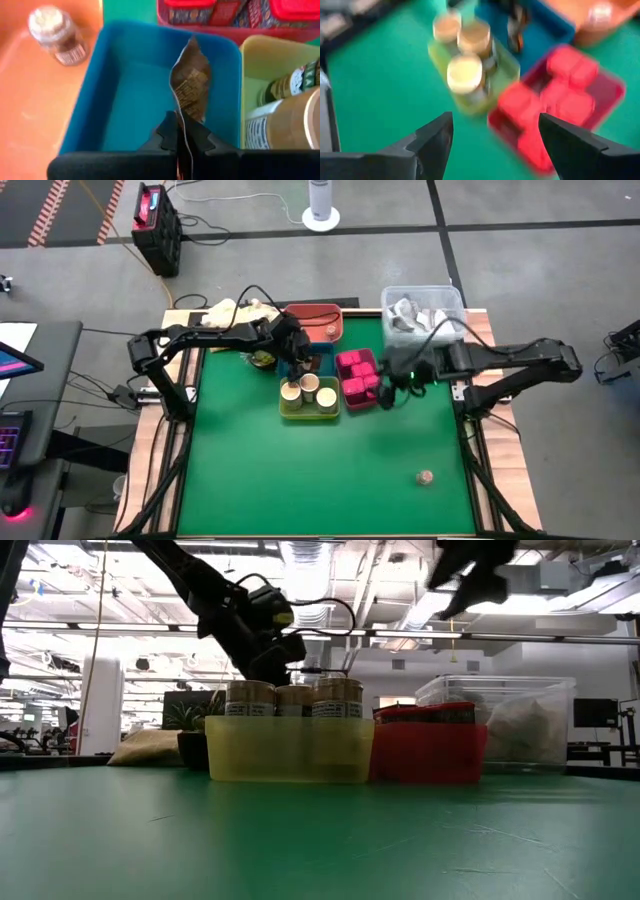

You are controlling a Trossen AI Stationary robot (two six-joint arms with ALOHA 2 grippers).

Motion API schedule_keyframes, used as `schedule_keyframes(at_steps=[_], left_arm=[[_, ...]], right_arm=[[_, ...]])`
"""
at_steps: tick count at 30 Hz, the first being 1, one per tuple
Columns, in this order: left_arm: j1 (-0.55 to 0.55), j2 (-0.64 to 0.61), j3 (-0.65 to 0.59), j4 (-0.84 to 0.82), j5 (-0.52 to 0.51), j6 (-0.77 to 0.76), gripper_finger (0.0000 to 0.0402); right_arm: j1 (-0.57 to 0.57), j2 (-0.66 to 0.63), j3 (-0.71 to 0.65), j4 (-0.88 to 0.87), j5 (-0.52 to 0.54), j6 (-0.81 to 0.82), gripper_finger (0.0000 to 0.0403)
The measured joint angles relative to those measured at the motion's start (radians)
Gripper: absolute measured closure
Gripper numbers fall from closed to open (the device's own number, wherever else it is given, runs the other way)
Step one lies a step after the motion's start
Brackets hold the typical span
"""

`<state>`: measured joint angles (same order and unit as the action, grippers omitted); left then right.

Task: Sort spices by type
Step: Put the orange seasoning pack into the blue bin, then put the right brown seasoning bottle into the orange bin

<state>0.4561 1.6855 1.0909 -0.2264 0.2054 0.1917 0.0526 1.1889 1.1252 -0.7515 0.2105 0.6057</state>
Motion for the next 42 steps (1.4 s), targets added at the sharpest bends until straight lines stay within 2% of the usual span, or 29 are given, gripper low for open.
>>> schedule_keyframes(at_steps=[5, 10, 12, 17, 22, 27, 33, 42], left_arm=[[-0.004, -0.007, -0.003, -0.019, -0.001, -0.008, 0.0378], [-0.013, -0.016, -0.003, -0.050, -0.003, 0.001, 0.0305], [-0.013, -0.017, 0.012, -0.073, -0.003, -0.012, 0.0269], [-0.008, -0.017, 0.094, -0.175, -0.019, -0.013, 0.0189], [-0.008, -0.018, 0.214, -0.303, -0.080, -0.012, 0.0135], [-0.012, -0.019, 0.303, -0.339, -0.080, -0.011, 0.0122], [-0.012, -0.019, 0.334, -0.304, -0.047, -0.023, 0.0130], [-0.006, -0.018, 0.334, -0.277, -0.048, -0.041, 0.0131]], right_arm=[[0.139, 0.002, -0.001, -0.136, 0.098, 0.144, 0.0087], [0.219, 0.000, -0.001, -0.151, 0.127, 0.219, 0.0088], [0.236, 0.000, -0.001, -0.171, 0.072, 0.244, 0.0088], [0.293, 0.000, -0.001, -0.219, -0.145, 0.329, 0.0088], [0.428, 0.001, -0.001, -0.300, -0.151, 0.396, 0.0085], [0.552, 0.003, -0.090, -0.227, -0.094, 0.495, 0.0078], [0.658, 0.033, -0.192, -0.080, -0.166, 0.601, 0.0075], [0.829, 0.190, -0.200, -0.143, -0.184, 0.617, 0.0075]])
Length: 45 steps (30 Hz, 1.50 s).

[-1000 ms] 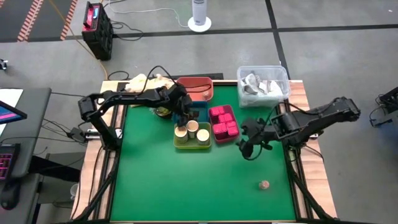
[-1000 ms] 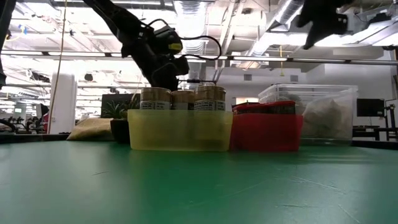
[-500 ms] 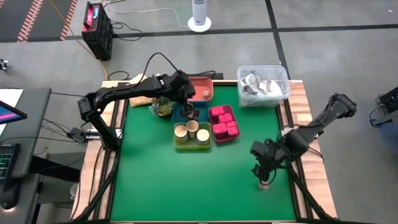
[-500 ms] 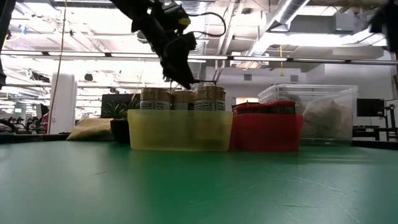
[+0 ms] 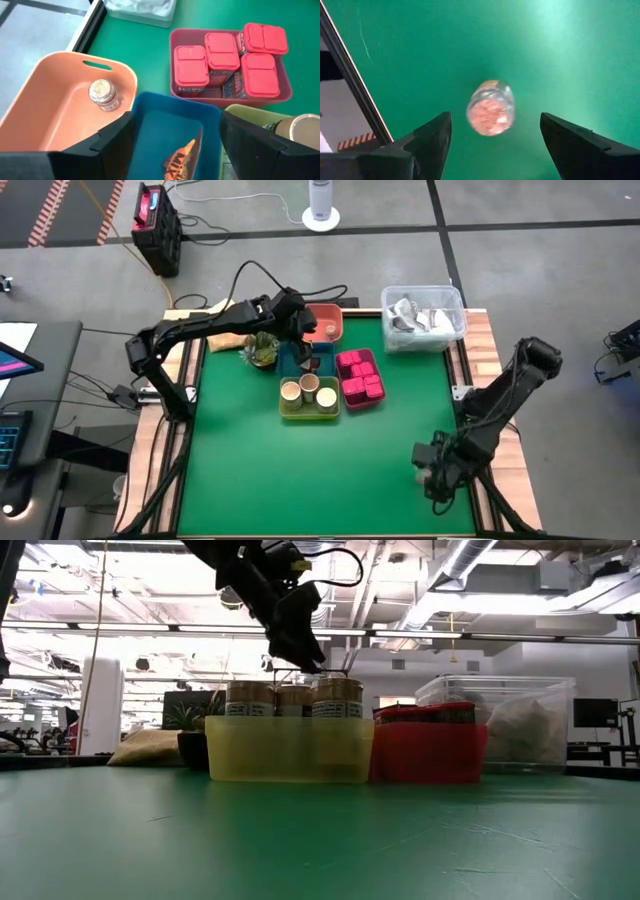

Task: Sort spices by type
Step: Put the right brown seasoning bottle into the orange bin

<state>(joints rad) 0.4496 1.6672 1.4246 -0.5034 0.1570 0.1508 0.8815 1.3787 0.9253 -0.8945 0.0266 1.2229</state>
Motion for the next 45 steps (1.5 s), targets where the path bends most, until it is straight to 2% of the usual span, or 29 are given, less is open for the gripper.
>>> schedule_keyframes(at_steps=[6, 14, 19, 23, 25, 27, 30, 36, 42, 45], left_arm=[[0.003, 0.000, 0.000, 0.000, 0.000, -0.068, 0.0131], [0.005, 0.000, 0.000, 0.000, 0.002, -0.051, 0.0132], [0.006, 0.000, 0.000, 0.000, 0.048, -0.043, 0.0132], [0.005, 0.000, 0.000, 0.000, 0.051, -0.043, 0.0132], [0.005, 0.000, 0.000, 0.000, 0.051, -0.042, 0.0132], [0.006, 0.000, 0.000, -0.001, 0.054, -0.043, 0.0132], [0.011, 0.001, 0.002, -0.008, 0.104, -0.051, 0.0132], [0.008, 0.002, 0.076, -0.052, 0.114, -0.036, 0.0132], [0.004, 0.002, 0.160, -0.103, 0.167, -0.026, 0.0132], [-0.003, 0.004, 0.169, -0.119, 0.220, -0.069, 0.0132]], right_arm=[[0.060, 0.086, 0.001, 0.050, 0.000, -0.020, 0.0075], [0.068, 0.176, 0.001, 0.076, 0.008, -0.052, 0.0090], [0.068, 0.214, 0.001, 0.095, 0.041, -0.053, 0.0120], [0.056, 0.218, -0.011, 0.102, 0.052, -0.054, 0.0163], [0.048, 0.215, -0.014, 0.099, 0.055, -0.074, 0.0188], [0.029, 0.212, -0.014, 0.092, 0.059, -0.115, 0.0194], [-0.021, 0.212, -0.014, 0.064, 0.076, -0.169, 0.0194], [-0.170, 0.177, -0.016, 0.012, 0.118, -0.329, 0.0194], [-0.410, 0.046, -0.016, 0.028, 0.137, -0.564, 0.0192], [-0.551, -0.035, -0.004, 0.099, 0.085, -0.657, 0.0192]])
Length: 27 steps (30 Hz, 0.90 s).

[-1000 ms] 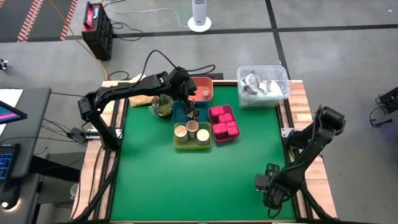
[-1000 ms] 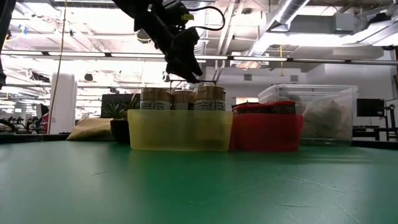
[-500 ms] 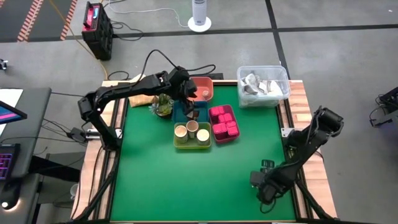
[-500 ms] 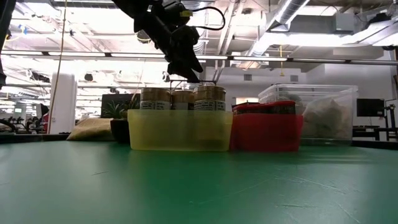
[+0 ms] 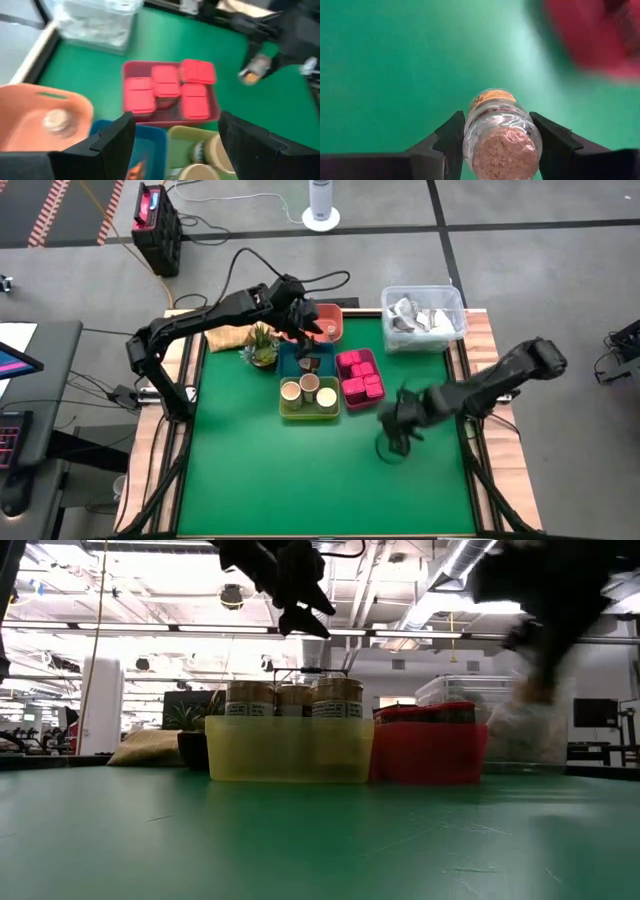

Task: Sort spices by type
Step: Put the right brown seasoning bottle into the orange bin

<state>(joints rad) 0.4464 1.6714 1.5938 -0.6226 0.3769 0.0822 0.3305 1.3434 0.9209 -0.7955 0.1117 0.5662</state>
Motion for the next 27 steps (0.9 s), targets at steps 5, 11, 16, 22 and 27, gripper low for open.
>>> schedule_keyframes(at_steps=[5, 11, 16, 22, 27], left_arm=[[-0.053, 0.000, 0.001, -0.002, 0.037, 0.031, 0.0132], [-0.122, 0.000, 0.001, 0.005, -0.189, 0.115, 0.0132], [-0.138, 0.015, 0.002, 0.050, -0.383, 0.143, 0.0126], [-0.118, 0.045, 0.002, 0.035, -0.389, 0.077, 0.0107], [-0.118, 0.057, 0.001, 0.053, -0.386, 0.061, 0.0101]], right_arm=[[-0.209, -0.102, 0.077, 0.099, -0.013, -0.118, 0.0192], [-0.470, -0.088, 0.184, 0.153, -0.048, -0.153, 0.0191], [-0.596, 0.023, 0.282, 0.228, -0.088, -0.124, 0.0191], [-0.681, 0.177, 0.420, 0.221, -0.166, -0.036, 0.0190], [-0.687, 0.237, 0.469, 0.233, -0.174, -0.014, 0.0190]])
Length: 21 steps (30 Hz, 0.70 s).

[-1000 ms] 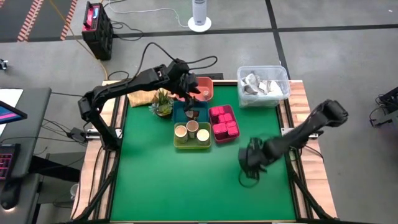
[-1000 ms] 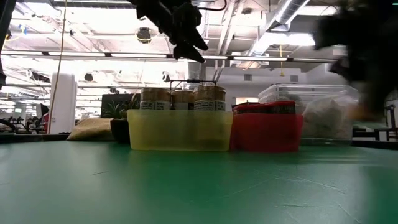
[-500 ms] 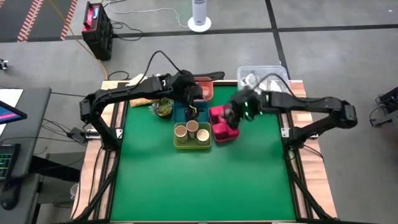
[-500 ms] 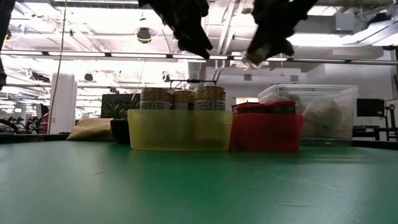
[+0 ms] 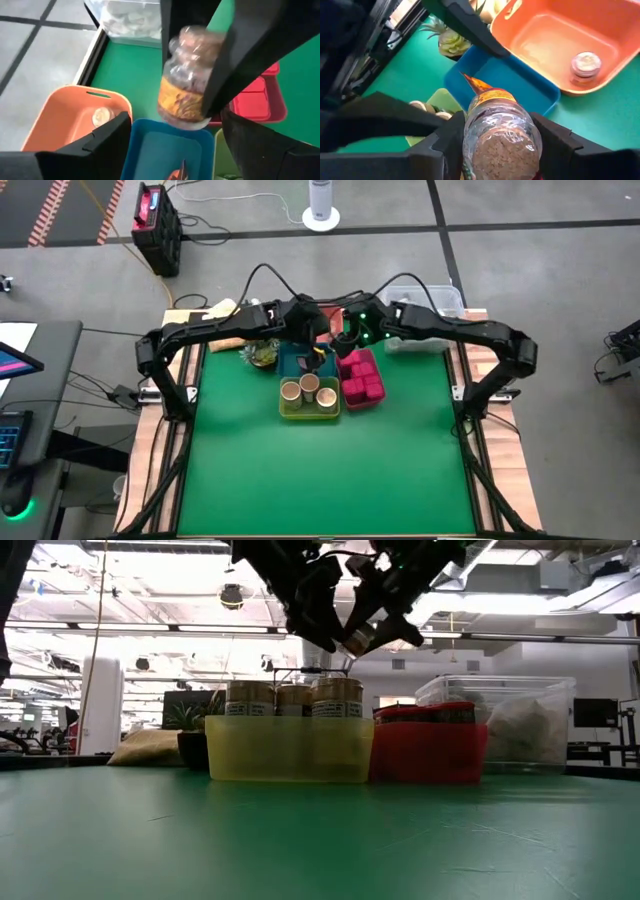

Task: Sort spices by type
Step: Put the right brown seasoning bottle into the orange bin

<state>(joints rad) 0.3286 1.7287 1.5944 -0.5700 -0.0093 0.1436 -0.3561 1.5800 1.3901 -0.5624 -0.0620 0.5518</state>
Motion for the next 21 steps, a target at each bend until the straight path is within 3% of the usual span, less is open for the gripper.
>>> schedule_keyframes(at_steps=[6, 9, 13, 19, 21], left_arm=[[0.013, 0.008, -0.001, -0.004, -0.005, 0.028, 0.0101], [0.022, 0.007, -0.001, -0.006, 0.071, 0.047, 0.0101], [0.037, 0.007, -0.002, 0.006, 0.132, 0.089, 0.0104], [0.092, -0.032, -0.002, -0.019, 0.322, 0.068, 0.0109], [0.108, -0.049, -0.002, -0.035, 0.328, 0.056, 0.0109]], right_arm=[[-0.022, 0.011, 0.000, -0.001, -0.005, 0.015, 0.0190], [-0.027, 0.006, 0.000, 0.000, -0.005, -0.024, 0.0190], [-0.027, 0.003, -0.001, -0.009, -0.045, -0.134, 0.0190], [-0.031, -0.022, -0.058, -0.006, -0.076, -0.392, 0.0190], [-0.044, -0.049, -0.089, 0.011, -0.111, -0.441, 0.0190]])
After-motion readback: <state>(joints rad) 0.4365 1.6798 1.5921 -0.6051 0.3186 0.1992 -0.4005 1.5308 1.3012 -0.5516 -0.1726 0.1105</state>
